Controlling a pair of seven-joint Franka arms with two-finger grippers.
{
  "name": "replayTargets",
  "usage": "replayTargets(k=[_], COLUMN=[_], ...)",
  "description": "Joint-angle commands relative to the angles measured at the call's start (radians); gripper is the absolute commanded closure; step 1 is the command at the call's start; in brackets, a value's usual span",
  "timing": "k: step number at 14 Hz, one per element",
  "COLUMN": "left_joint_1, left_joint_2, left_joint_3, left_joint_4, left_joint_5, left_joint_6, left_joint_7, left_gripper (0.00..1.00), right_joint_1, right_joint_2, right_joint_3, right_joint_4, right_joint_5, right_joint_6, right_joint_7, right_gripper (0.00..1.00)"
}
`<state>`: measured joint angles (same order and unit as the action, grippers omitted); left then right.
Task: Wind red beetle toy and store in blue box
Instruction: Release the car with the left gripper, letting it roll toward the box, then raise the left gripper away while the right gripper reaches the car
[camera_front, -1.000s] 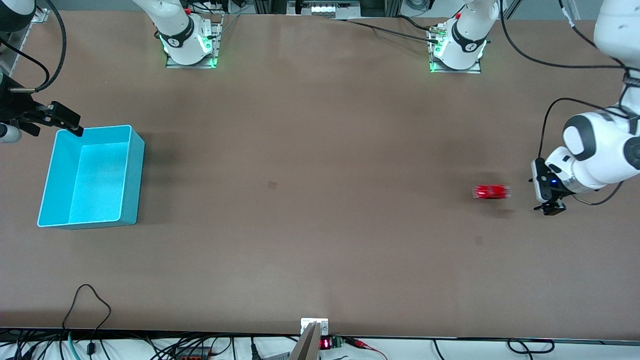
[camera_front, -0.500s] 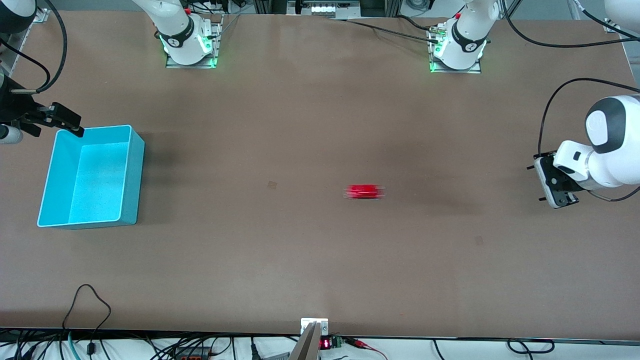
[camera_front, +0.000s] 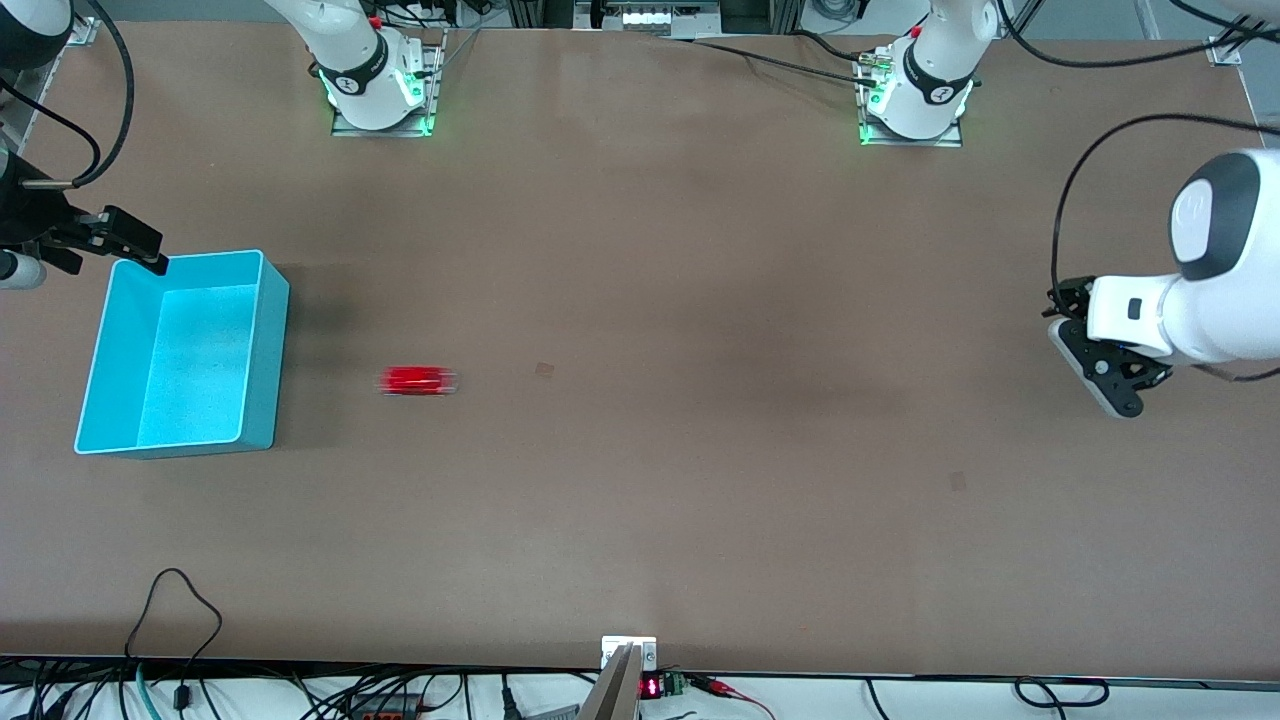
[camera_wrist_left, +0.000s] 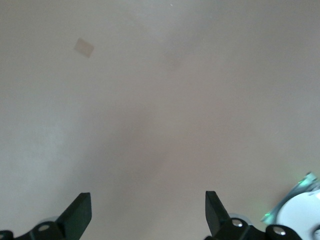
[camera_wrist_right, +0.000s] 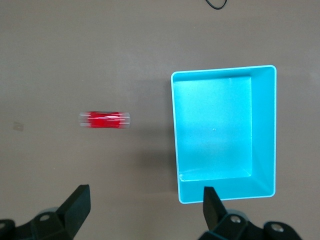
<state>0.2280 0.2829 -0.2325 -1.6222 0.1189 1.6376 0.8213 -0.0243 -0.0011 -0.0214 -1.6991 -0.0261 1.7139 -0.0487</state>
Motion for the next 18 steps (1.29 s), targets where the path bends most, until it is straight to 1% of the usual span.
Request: replayTargets(k=[1,3,5,6,8,9,10,11,12,13,14,15,16,18], left_joint_1=[-0.012,-0.013,-0.013,-0.013,-0.013,-0.018,-0.054,-0.091,-0.158,-0.233,-0.264,-0.274,-0.277,-0.276], left_joint_2=[-0.025,-0.025,-0.031,-0.044,-0.054,-0.057,-0.076,-0.086,-0.125,-0.170,-0.224,-0.246,-0.249,-0.251], left_joint_3=[-0.037,-0.047,-0.056,-0.059,-0.082,-0.077,-0.070,-0.032,0.058,0.159,0.226,0.242,0.257,0.259], left_joint_4=[0.074,0.126,0.169,0.186,0.215,0.238,0.231,0.229,0.211,0.152,0.095,0.058,0.051,0.058], left_joint_5=[0.019,0.019,0.007,0.005,0.004,0.002,0.007,0.004,-0.011,-0.051,-0.106,-0.131,-0.131,-0.131], left_joint_6=[-0.111,-0.175,-0.217,-0.240,-0.269,-0.281,-0.272,-0.242,-0.170,-0.106,-0.061,-0.045,-0.042,0.010], left_joint_7=[-0.170,-0.270,-0.313,-0.374,-0.552,-0.594,-0.605,-0.619,-0.673,-0.735,-0.758,-0.763,-0.760,-0.760], left_gripper=[0.00,0.00,0.00,0.00,0.00,0.00,0.00,0.00,0.00,0.00,0.00,0.00,0.00,0.00], right_joint_1=[-0.003,-0.002,0.000,0.001,0.010,0.009,0.009,0.010,0.029,0.059,0.060,0.060,0.070,0.095], right_joint_2=[0.003,-0.002,0.004,0.013,0.018,0.018,0.018,0.030,0.088,0.168,0.182,0.190,0.190,0.190], right_joint_3=[0.003,0.004,0.004,0.004,0.004,0.003,0.003,0.004,0.008,0.009,0.006,0.009,0.009,0.011], right_joint_4=[0.010,0.013,0.030,0.030,0.038,0.039,0.041,0.036,0.038,0.048,0.052,0.050,0.050,0.049], right_joint_5=[-0.011,-0.006,-0.006,-0.005,0.005,0.006,0.008,0.008,0.008,0.006,0.009,0.009,0.011,0.005], right_joint_6=[-0.002,0.000,0.033,0.059,0.056,0.055,0.055,0.058,0.070,0.066,0.069,0.066,0.069,0.064], right_joint_7=[-0.007,-0.007,-0.007,-0.007,-0.007,-0.008,-0.005,-0.003,-0.003,-0.005,-0.007,-0.011,-0.011,0.001], right_gripper=[0.00,0.00,0.00,0.00,0.00,0.00,0.00,0.00,0.00,0.00,0.00,0.00,0.00,0.00])
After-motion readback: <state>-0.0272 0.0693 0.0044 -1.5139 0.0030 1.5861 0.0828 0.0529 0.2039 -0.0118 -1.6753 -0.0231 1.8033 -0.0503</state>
